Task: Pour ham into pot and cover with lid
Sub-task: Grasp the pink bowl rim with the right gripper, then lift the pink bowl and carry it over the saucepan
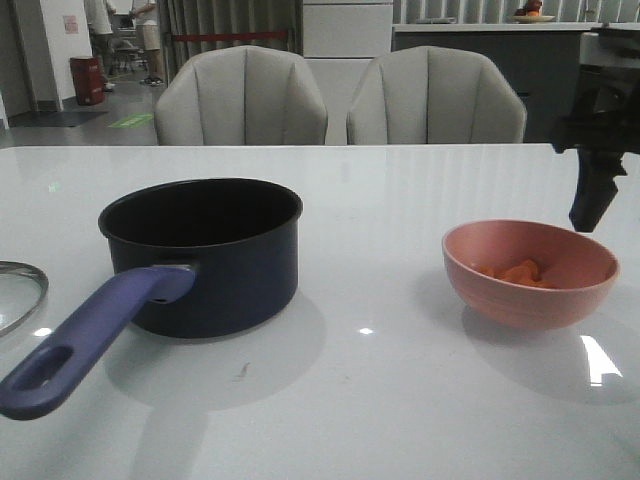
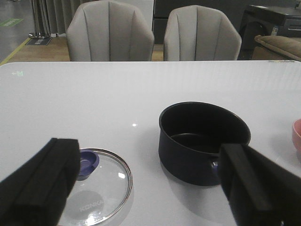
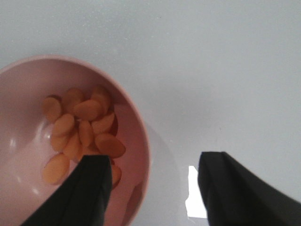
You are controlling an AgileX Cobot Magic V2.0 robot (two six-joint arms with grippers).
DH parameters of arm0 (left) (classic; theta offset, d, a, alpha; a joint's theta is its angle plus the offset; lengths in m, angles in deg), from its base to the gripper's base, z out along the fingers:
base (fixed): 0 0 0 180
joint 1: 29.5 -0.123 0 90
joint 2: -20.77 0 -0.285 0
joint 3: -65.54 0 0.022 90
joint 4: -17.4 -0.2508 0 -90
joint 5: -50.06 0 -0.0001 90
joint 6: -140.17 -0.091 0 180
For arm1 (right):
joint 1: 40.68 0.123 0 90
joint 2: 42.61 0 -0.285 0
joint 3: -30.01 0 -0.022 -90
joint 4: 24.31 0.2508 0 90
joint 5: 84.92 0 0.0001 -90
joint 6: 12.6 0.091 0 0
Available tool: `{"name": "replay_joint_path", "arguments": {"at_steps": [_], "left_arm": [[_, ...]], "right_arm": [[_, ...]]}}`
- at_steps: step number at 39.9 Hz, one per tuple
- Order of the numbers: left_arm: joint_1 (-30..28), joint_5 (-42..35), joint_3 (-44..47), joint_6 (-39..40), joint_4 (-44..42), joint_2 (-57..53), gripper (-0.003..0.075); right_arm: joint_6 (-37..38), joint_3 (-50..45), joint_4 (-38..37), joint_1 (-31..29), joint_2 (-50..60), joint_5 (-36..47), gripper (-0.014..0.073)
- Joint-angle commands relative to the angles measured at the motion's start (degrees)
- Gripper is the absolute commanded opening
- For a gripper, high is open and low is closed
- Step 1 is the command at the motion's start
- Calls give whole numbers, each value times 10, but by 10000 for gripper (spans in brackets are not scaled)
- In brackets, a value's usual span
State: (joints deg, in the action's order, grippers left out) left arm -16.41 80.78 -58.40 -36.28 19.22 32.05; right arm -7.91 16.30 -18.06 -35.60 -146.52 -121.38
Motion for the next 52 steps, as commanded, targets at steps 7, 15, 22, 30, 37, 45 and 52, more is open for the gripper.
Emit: {"name": "replay_joint_path", "arguments": {"at_steps": [7,15,22,30,37,45,52], "left_arm": [[5,-48,-14,0,5,6,625],[5,-48,-14,0,5,6,625],[5,-48,-14,0,5,6,624],[5,-48,-14,0,5,6,624],[5,-48,-14,0,5,6,624],[5,-48,-14,0,5,6,625],[5,-48,-14,0,5,6,625]], "right_arm": [[-10,73,4,-3,-58,-30,459],[-10,89,31,-3,-87,-43,118],[-10,109,42,-3,-86,-35,135],[-25,188,43,7,-85,-128,135],[-58,282,43,62,-85,-196,135],[-58,358,42,161,-85,-175,135],[-58,375,35,232,-85,-86,135]]}}
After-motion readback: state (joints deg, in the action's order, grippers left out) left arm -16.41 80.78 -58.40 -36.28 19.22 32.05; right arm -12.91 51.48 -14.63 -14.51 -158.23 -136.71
